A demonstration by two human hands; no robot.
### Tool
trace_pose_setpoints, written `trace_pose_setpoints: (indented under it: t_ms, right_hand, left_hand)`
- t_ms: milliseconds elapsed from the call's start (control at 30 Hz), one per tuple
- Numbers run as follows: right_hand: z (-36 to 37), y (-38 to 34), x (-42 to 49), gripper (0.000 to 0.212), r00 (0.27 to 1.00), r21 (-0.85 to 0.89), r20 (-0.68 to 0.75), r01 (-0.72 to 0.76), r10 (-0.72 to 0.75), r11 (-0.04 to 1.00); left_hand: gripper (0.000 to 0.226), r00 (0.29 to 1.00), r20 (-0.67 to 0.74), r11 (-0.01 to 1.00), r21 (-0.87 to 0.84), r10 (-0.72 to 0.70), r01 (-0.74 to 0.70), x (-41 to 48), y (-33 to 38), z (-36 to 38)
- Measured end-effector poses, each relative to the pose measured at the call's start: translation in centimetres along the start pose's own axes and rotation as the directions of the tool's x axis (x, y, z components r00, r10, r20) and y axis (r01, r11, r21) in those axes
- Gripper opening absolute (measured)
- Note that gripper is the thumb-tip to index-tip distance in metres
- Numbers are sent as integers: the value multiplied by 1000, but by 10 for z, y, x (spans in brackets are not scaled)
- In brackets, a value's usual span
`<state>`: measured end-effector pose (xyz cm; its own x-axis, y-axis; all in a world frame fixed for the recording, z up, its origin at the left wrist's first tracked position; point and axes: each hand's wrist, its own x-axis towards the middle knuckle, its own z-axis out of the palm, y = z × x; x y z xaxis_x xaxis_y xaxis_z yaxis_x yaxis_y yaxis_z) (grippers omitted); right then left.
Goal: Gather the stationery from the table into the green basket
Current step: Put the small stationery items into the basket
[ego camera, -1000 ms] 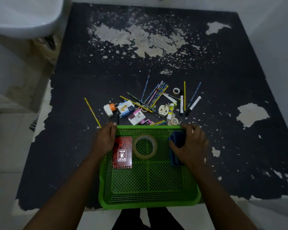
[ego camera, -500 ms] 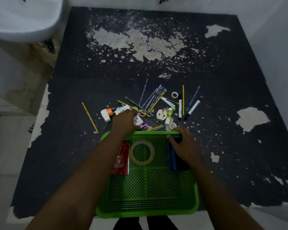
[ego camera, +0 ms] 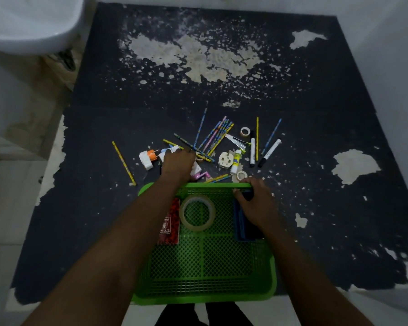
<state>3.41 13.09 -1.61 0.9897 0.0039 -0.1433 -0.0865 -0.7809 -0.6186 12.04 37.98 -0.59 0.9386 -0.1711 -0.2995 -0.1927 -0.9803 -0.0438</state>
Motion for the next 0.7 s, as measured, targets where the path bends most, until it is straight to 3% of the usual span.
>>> trace_pose_setpoints:
  t_ms: [133, 333, 500, 700]
  right_hand:
    - [0, 0, -1, 32, 1000, -15, -5, 17, -17, 1000]
    - [1, 1, -1, 29, 1000, -14, -16, 22, -23, 1000]
    - [5, 5, 3, 26, 1000, 9, 22, 21, -21, 1000]
    - [8, 10, 3, 32, 1000, 28, 23, 14, -15, 1000]
  left_hand:
    - [77, 980, -187, 960, -255, 67, -114, -17, -11, -7]
    - [77, 945, -327, 721, -656, -3, -225, -68, 1, -39]
    - [69, 961, -277, 584, -781, -4, -223, -112, 37, -46]
    - [62, 985, -160, 565, -819, -61, -98, -132, 85, 9]
